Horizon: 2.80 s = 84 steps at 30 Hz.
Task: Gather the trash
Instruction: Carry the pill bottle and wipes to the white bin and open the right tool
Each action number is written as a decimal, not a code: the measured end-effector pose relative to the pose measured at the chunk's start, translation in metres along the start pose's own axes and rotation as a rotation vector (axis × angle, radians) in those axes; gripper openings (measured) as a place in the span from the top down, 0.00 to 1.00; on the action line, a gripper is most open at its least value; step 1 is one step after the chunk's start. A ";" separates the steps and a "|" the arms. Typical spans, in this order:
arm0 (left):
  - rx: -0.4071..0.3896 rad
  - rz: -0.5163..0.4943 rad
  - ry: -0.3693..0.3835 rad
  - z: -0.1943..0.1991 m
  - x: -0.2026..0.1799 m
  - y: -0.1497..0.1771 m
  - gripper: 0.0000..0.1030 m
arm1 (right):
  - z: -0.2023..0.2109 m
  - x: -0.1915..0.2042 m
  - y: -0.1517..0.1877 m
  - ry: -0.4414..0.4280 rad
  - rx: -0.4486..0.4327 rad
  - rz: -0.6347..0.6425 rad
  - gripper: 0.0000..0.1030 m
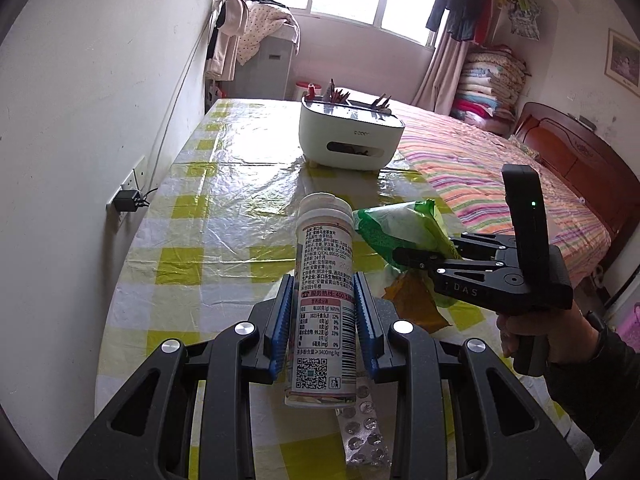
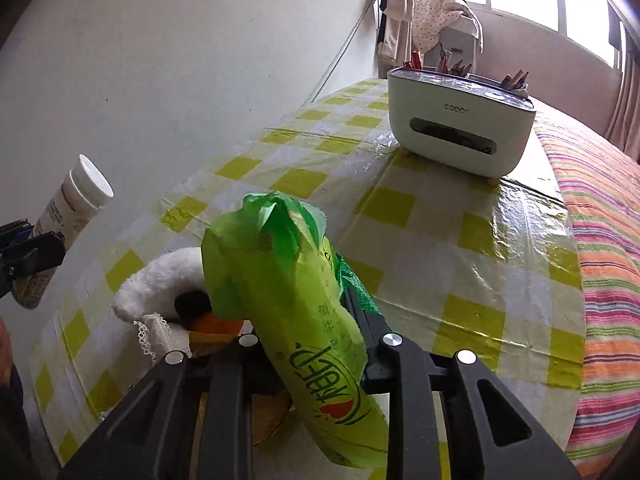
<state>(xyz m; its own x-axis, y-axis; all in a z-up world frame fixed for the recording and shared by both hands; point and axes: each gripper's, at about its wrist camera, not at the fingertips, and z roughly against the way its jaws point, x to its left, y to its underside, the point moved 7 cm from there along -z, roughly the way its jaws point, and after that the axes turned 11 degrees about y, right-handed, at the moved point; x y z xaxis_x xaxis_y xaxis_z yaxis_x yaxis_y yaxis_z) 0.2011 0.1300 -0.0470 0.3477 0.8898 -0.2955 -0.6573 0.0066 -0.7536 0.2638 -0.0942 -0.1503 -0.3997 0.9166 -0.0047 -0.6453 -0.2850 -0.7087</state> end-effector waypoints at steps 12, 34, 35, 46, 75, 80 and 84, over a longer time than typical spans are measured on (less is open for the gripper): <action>0.008 -0.107 0.131 -0.016 -0.077 0.006 0.73 | 0.100 -0.064 0.059 -0.114 -0.173 -0.400 0.86; 0.028 -0.269 0.325 -0.036 -0.200 0.053 0.73 | 0.193 -0.113 0.134 0.186 -0.356 -0.511 0.87; 0.028 -0.273 0.335 -0.037 -0.205 0.055 0.73 | 0.195 -0.116 0.137 0.200 -0.355 -0.518 0.87; 0.063 -0.314 0.358 -0.047 -0.247 0.077 0.73 | 0.211 -0.157 0.183 0.332 -0.323 -0.682 0.87; 0.113 -0.378 0.413 -0.078 -0.333 0.087 0.72 | 0.249 -0.209 0.237 0.455 -0.344 -0.893 0.84; 0.130 -0.377 0.403 -0.085 -0.332 0.089 0.72 | 0.248 -0.211 0.239 0.460 -0.335 -0.906 0.84; 0.144 -0.377 0.400 -0.090 -0.334 0.091 0.73 | 0.246 -0.213 0.242 0.458 -0.320 -0.929 0.81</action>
<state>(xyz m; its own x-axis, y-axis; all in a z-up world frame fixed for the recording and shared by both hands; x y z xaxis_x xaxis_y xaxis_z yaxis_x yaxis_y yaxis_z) 0.0851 -0.2071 -0.0699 0.7836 0.5722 -0.2421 -0.5137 0.3774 -0.7705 0.0325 -0.4278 -0.1470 0.4813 0.7732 0.4130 -0.3443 0.6000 -0.7221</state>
